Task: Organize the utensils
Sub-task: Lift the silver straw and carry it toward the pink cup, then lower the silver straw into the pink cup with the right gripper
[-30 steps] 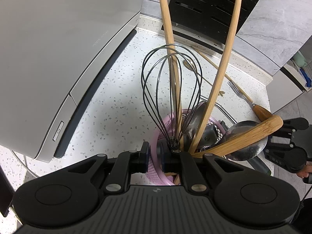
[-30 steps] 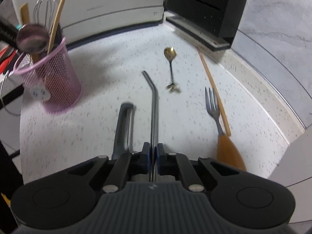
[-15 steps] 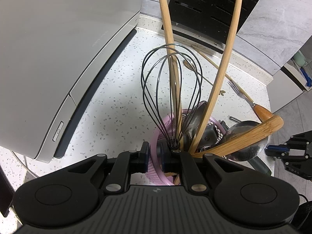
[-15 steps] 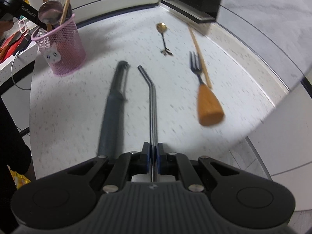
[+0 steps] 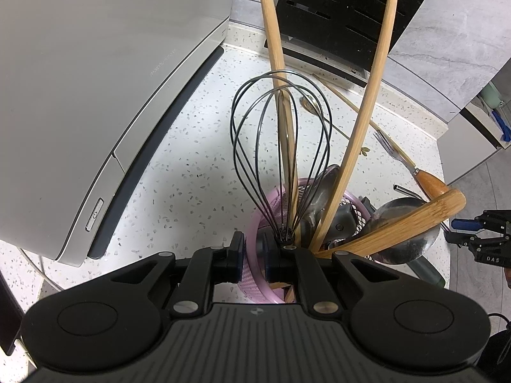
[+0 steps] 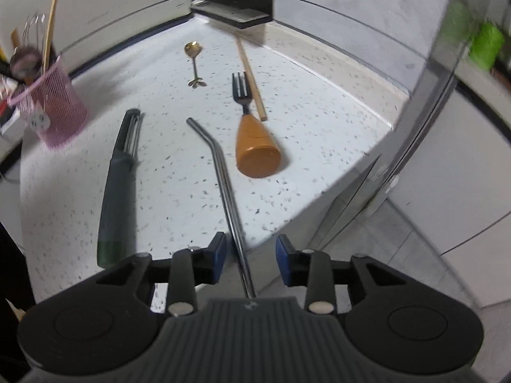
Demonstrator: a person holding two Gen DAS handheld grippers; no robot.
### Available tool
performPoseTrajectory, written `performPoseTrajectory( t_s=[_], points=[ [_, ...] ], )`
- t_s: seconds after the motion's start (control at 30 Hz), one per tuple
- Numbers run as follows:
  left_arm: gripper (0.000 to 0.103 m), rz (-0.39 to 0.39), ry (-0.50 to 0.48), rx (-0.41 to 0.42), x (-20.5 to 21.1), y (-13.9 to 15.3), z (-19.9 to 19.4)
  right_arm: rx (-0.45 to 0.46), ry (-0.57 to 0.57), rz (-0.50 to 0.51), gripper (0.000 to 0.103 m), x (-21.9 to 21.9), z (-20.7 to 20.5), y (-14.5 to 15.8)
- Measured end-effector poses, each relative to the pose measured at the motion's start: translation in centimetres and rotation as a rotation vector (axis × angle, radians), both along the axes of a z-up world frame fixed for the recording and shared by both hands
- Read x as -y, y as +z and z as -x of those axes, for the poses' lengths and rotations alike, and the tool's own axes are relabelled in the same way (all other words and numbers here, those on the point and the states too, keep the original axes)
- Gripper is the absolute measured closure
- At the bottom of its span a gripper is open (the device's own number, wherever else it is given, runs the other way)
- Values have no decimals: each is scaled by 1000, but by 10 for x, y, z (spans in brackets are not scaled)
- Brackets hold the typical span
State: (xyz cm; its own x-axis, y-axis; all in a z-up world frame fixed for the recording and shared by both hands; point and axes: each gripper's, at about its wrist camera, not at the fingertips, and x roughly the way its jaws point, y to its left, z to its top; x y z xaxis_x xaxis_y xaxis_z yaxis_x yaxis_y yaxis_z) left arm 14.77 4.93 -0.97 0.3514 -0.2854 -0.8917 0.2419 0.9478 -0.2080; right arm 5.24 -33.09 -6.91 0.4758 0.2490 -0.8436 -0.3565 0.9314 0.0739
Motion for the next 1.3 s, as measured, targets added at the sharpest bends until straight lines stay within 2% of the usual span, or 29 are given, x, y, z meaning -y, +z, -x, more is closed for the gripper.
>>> performPoseTrajectory(
  t_s=[0.2, 0.37, 0.47, 0.57, 0.63, 0.8, 0.93, 1.13, 1.3],
  points=[
    [91, 0, 0, 1, 0, 0, 0, -94, -93, -224, 70, 32, -4, -12],
    [91, 1, 0, 0, 0, 0, 0, -146, -166, -355, 70, 50, -3, -22],
    [91, 1, -1, 1, 0, 0, 0, -173, -176, -410, 73, 55, -3, -27],
    [91, 1, -1, 1, -1, -1, 0, -190, -172, -449, 84, 57, -2, -28],
    [91, 1, 0, 1, -1, -1, 0, -194, -166, -458, 90, 57, -1, -27],
    [91, -4, -1, 2, 1, -1, 0, -203, -147, -445, 94, 56, 1, -24],
    [91, -4, -2, 2, 1, -1, 0, -182, -100, -372, 99, 47, 3, -15],
    [91, -7, -2, 2, 1, -1, 0, -129, -15, -340, 100, 32, 9, 2],
    [91, -7, -1, 2, 2, -1, -1, -105, 2, -355, 100, 24, 8, 9]
  ],
)
